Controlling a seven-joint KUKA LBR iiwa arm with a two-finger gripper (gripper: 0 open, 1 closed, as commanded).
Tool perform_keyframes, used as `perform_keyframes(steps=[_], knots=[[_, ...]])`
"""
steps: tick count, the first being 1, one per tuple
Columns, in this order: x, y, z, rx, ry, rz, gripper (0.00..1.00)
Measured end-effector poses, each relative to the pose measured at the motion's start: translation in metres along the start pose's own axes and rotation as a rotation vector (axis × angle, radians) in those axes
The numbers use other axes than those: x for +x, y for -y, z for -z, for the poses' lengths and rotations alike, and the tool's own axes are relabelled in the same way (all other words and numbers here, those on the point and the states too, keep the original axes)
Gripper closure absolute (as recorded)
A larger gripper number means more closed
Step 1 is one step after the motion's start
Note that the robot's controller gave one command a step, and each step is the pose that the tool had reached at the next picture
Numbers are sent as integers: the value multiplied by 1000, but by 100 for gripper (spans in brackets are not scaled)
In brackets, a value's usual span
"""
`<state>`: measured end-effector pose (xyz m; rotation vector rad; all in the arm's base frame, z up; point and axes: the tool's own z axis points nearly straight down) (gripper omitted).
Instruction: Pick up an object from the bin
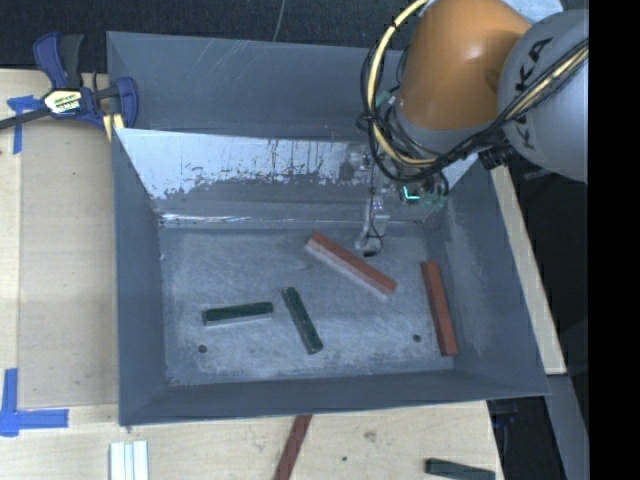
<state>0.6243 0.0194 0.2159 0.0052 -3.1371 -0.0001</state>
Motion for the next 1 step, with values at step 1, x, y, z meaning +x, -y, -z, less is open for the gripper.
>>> perform_keyframes(steps=[1], knots=[[-1, 0, 5, 0, 9, 0, 0]])
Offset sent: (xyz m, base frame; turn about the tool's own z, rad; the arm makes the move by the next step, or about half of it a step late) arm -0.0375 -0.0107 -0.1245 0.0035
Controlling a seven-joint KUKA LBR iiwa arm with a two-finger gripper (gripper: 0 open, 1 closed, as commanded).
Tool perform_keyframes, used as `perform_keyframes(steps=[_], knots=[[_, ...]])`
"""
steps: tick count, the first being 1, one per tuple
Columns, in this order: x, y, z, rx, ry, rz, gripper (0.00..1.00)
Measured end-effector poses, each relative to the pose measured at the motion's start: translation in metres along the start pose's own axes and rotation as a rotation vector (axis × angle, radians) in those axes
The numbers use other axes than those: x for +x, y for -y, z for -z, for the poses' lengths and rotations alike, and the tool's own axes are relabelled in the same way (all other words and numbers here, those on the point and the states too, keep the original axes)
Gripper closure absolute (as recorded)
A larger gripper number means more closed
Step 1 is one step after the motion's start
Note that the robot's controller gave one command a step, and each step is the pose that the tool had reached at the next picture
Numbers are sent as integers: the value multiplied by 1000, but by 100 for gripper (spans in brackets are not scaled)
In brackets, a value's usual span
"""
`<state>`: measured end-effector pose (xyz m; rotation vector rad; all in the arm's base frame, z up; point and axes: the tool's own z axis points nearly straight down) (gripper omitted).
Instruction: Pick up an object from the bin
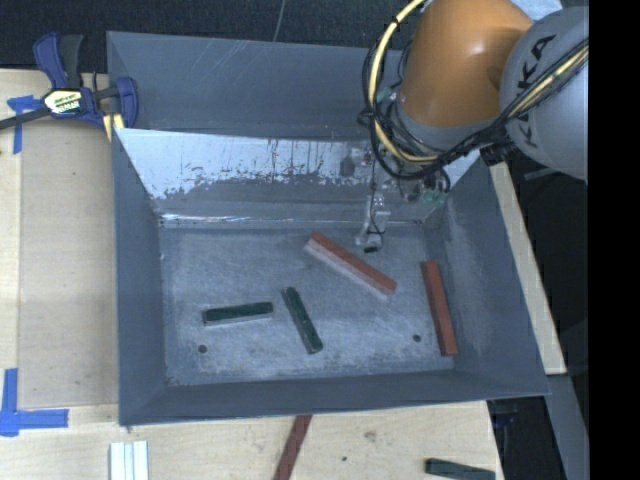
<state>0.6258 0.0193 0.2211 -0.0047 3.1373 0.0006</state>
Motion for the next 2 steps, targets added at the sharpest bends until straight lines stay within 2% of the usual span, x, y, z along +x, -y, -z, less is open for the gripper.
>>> perform_keyframes(steps=[1, 2], knots=[[15, 4, -51, 0, 5, -3, 0], [22, 6, -150, 0, -1, -203, 100]])
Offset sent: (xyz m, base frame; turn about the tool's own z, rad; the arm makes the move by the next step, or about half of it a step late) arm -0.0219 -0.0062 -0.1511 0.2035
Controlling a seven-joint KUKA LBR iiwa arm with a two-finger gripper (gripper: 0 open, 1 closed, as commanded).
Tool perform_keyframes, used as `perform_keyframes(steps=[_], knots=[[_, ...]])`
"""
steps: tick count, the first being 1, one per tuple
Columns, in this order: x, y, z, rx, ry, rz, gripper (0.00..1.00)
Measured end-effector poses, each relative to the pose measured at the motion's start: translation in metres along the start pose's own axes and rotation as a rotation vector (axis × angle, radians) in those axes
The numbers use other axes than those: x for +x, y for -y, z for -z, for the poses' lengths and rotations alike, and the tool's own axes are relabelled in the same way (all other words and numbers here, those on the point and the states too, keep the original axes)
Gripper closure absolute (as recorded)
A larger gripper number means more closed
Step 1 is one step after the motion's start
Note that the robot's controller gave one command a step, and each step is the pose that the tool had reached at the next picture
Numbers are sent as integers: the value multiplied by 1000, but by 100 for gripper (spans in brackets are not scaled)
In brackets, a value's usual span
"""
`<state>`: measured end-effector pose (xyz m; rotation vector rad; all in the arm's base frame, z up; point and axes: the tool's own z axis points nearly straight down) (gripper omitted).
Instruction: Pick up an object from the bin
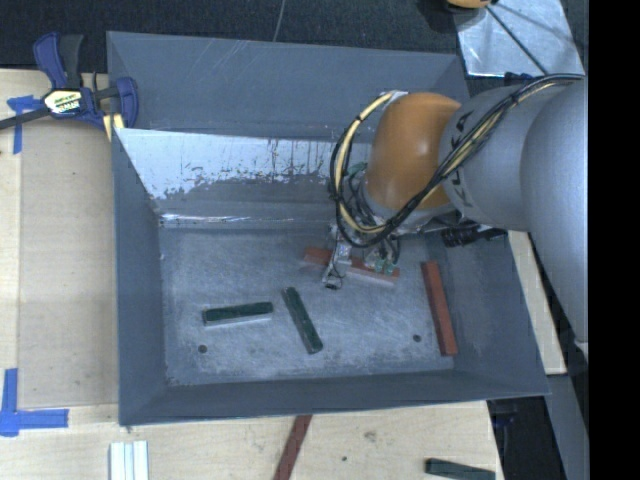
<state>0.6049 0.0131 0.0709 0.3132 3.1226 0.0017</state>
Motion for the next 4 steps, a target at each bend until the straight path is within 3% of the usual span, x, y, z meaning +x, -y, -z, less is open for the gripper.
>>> perform_keyframes(steps=[1, 3, 4], knots=[[0, 0, 0, 0, 0, 0, 100], [16, 10, 99, 2, -5, -35, 100], [2, 24, 133, -1, 7, -43, 100]])
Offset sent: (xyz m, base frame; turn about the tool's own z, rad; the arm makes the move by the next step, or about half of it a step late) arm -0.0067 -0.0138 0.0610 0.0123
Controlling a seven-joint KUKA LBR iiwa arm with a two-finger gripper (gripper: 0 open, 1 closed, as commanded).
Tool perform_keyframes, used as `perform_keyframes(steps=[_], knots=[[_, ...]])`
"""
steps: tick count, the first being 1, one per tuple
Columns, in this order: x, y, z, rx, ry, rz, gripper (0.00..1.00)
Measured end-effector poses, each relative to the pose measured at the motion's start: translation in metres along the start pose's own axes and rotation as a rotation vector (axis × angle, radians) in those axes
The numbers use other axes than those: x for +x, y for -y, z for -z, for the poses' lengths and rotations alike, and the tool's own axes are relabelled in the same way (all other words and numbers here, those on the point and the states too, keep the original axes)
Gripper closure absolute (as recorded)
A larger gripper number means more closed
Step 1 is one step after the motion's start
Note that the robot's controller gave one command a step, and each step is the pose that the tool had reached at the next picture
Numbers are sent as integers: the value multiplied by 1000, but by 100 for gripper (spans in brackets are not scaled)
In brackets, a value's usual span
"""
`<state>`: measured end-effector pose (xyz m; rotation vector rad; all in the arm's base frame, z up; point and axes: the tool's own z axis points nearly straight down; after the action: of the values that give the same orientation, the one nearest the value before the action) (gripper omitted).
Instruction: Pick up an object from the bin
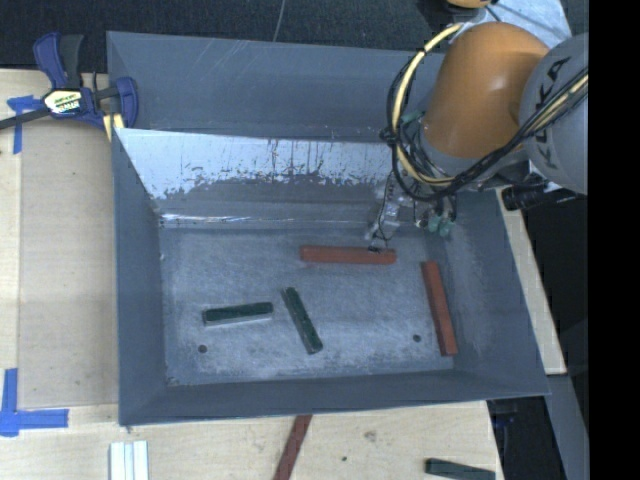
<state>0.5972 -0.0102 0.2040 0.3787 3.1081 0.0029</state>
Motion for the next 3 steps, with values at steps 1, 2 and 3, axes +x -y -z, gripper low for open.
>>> perform_keyframes(steps=[1, 2, 3], knots=[[27, 3, -31, 2, -5, 160, 100], [38, -49, -36, 2, -8, 382, 100], [50, -93, -36, 0, -9, 328, 0]])
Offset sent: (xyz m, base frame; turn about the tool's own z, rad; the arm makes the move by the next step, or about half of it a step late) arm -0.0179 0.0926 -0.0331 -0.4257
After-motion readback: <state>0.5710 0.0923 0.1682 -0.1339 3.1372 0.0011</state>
